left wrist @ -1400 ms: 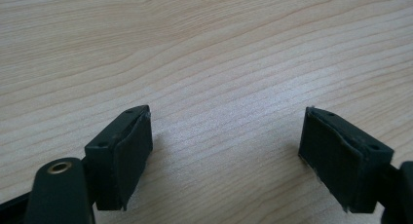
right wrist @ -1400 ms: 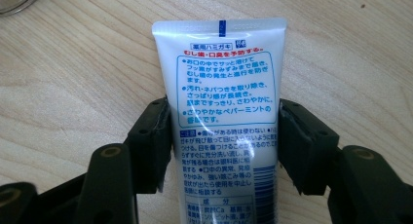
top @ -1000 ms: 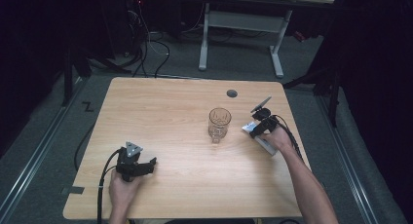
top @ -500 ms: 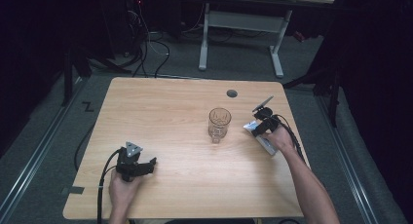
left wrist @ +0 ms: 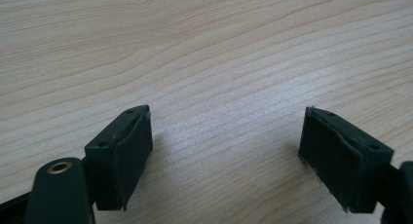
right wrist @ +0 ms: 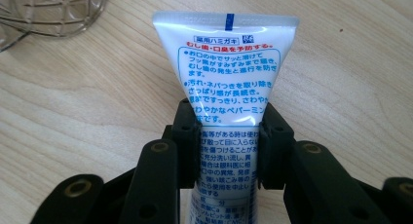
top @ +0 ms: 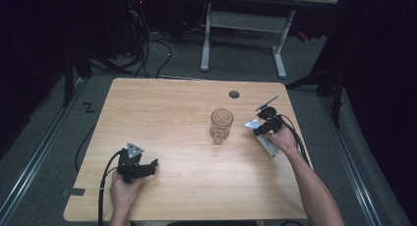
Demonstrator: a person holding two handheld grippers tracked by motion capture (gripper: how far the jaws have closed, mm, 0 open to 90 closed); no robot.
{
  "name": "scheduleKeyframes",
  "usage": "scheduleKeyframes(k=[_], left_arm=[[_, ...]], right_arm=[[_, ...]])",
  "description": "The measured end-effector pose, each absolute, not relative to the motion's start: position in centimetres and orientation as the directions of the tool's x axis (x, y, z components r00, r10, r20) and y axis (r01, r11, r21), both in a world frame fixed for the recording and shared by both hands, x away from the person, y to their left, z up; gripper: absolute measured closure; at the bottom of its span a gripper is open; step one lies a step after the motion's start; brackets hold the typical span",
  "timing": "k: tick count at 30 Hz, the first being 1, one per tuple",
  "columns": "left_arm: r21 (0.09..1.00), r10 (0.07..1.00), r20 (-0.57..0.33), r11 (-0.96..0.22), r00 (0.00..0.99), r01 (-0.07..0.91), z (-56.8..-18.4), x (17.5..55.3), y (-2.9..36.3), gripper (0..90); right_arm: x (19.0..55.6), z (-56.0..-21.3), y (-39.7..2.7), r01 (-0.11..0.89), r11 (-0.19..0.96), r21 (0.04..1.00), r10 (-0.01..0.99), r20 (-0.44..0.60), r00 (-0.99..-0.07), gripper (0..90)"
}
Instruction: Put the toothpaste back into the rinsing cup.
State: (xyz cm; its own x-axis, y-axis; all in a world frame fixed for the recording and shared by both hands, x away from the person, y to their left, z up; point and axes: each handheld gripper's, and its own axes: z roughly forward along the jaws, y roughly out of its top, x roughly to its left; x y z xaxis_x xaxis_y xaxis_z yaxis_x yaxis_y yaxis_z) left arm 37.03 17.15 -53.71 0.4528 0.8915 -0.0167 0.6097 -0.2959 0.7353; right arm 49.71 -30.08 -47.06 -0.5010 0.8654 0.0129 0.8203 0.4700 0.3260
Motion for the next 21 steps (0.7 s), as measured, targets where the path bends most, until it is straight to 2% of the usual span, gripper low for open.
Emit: scheduleKeyframes(k=[21], left_arm=[[0.736,0.892,-0.017,-0.296,0.453,0.61,-53.7,37.0,17.1,19.9]], right_arm=[[48.2,-44.4,-30.1,0.765,0.443,0.467,0.848,0.059,-0.527,67.7]])
